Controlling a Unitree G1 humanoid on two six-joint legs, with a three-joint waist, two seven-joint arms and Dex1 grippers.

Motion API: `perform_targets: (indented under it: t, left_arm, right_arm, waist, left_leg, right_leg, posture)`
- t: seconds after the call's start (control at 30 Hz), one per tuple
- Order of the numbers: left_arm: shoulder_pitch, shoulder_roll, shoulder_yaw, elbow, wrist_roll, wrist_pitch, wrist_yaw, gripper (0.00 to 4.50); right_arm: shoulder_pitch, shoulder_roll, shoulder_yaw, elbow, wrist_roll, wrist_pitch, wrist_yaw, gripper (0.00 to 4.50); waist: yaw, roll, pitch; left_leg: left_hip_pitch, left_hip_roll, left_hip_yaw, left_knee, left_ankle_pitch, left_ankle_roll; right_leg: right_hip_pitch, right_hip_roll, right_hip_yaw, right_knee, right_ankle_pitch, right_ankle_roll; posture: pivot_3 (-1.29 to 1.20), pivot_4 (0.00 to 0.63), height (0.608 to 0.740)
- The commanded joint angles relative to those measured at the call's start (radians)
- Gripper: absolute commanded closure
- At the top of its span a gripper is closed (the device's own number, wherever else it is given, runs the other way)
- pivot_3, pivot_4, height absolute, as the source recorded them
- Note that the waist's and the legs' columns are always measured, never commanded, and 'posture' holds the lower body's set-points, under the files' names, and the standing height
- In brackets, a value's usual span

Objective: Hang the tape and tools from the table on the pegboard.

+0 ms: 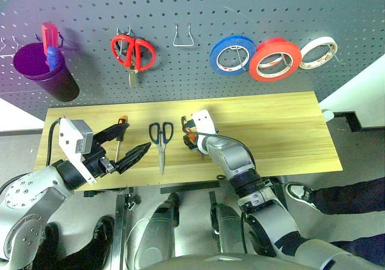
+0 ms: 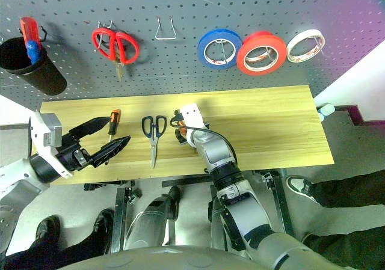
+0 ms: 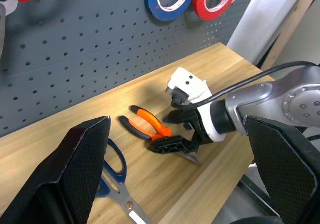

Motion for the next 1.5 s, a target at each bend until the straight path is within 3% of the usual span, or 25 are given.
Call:
perform_targets:
  t: [0.03, 0.3, 0.4, 0.57, 1.5]
  left_arm:
    - [0.007, 0.014, 0.026, -0.027, -0.011, -0.006, -0.004, 0.0]
    - [0.003, 0.015, 0.024, -0.026, -0.009, -0.007, -0.003, 0.0]
    - [0.009, 0.016, 0.03, -0.027, -0.007, -0.01, -0.007, 0.0]
    - [0.013, 0.018, 0.033, -0.03, -0.011, -0.009, -0.002, 0.0]
    - [-0.025, 0.004, -0.001, 0.0, 0.008, -0.018, -0.005, 0.0]
  right_arm:
    - [-0.027, 0.019, -0.004, 0.025, -0.004, -0.002, -0.007, 0.18]
    - [-0.053, 0.04, -0.005, 0.069, -0.012, 0.02, -0.024, 0.18]
    - [-0.037, 0.049, 0.004, 0.058, -0.023, 0.043, -0.039, 0.76]
    - [-0.022, 0.05, 0.005, 0.056, -0.019, 0.056, -0.037, 2.36]
    - [-0.025, 0.006, -0.051, -0.015, 0.007, 0.036, 0.022, 2.39]
  waist:
    - [-0.001, 0.0, 0.0]
    - [0.0, 0.0, 0.0]
    - [0.0, 0.0, 0.0]
    - [0.0, 0.0, 0.0]
    - [0.001, 0.0, 0.0]
  left_leg:
    - [0.0, 0.0, 0.0, 0.0, 0.0, 0.0]
    - [0.0, 0.0, 0.0, 0.0, 0.0, 0.0]
    - [0.0, 0.0, 0.0, 0.0, 0.0, 0.0]
    - [0.0, 0.0, 0.0, 0.0, 0.0, 0.0]
    - [0.0, 0.0, 0.0, 0.0, 0.0, 0.0]
  right_leg:
    - [0.0, 0.0, 0.0, 0.0, 0.0, 0.0]
    - [0.0, 0.0, 0.0, 0.0, 0.0, 0.0]
    - [0.0, 0.0, 0.0, 0.0, 0.0, 0.0]
    - [0.0, 0.0, 0.0, 0.0, 0.0, 0.0]
    - [0.0, 0.0, 0.0, 0.0, 0.0, 0.0]
  posture:
    - [0.15, 0.379, 0.74]
    - [0.15, 0.379, 0.74]
    - [0.16, 0.381, 0.74]
    - [0.16, 0.382, 0.74]
    - [0.13, 0.366, 0.74]
